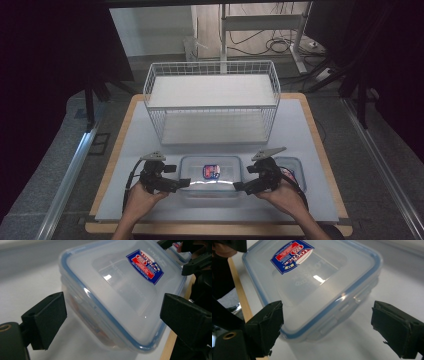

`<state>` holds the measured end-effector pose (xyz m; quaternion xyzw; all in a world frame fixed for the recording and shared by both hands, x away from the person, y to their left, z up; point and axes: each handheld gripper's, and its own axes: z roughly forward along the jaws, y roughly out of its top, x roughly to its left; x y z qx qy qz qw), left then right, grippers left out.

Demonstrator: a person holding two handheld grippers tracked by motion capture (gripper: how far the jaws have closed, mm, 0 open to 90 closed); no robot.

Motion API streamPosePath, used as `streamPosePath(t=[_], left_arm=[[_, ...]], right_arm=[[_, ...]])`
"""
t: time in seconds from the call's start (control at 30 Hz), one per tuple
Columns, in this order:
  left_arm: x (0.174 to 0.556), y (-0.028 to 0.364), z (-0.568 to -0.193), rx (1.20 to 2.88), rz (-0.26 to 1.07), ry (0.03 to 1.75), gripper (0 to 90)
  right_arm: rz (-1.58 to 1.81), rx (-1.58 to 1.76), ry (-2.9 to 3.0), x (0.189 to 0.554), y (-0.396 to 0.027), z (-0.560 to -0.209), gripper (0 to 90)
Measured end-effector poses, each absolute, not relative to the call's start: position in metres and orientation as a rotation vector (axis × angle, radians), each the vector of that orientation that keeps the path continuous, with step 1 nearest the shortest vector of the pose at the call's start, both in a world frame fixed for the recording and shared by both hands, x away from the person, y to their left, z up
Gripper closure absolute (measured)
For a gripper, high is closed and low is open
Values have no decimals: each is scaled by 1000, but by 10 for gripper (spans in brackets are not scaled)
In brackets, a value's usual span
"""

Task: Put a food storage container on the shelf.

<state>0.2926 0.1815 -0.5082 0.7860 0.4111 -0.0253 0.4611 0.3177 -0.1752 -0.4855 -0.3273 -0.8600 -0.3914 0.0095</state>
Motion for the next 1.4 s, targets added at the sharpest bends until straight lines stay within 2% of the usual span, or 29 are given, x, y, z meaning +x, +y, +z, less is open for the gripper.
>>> streamPosePath(t=[0.2, 0.3, 0.5, 0.63, 0.77, 0.93, 0.97, 1.13, 1.4], left_arm=[[299, 176, -522, 1915, -181, 1010, 68], [299, 177, -523, 1906, -196, 1024, 60], [290, 180, -518, 1900, -178, 1045, 143], [279, 183, -516, 1889, -147, 1037, 179], [269, 188, -515, 1861, -143, 1036, 273], [258, 189, -516, 1848, -147, 1045, 322], [257, 191, -515, 1837, -153, 1048, 367], [258, 202, -521, 1747, -237, 1063, 454], [260, 203, -522, 1696, -261, 1098, 469]], right_arm=[[-1180, -1087, -2518, 330, -169, -495, 97], [-1165, -1106, -2447, 334, -167, -499, 99], [-1185, -1129, -2376, 331, -175, -500, 206], [-1194, -1117, -2384, 325, -178, -498, 245], [-1243, -1110, -2375, 318, -184, -494, 338], [-1293, -1110, -2347, 313, -190, -494, 413], [-1311, -1097, -2341, 312, -192, -494, 439], [-1337, -1086, -2335, 308, -195, -494, 458], [-1356, -1095, -2315, 308, -196, -496, 455]])
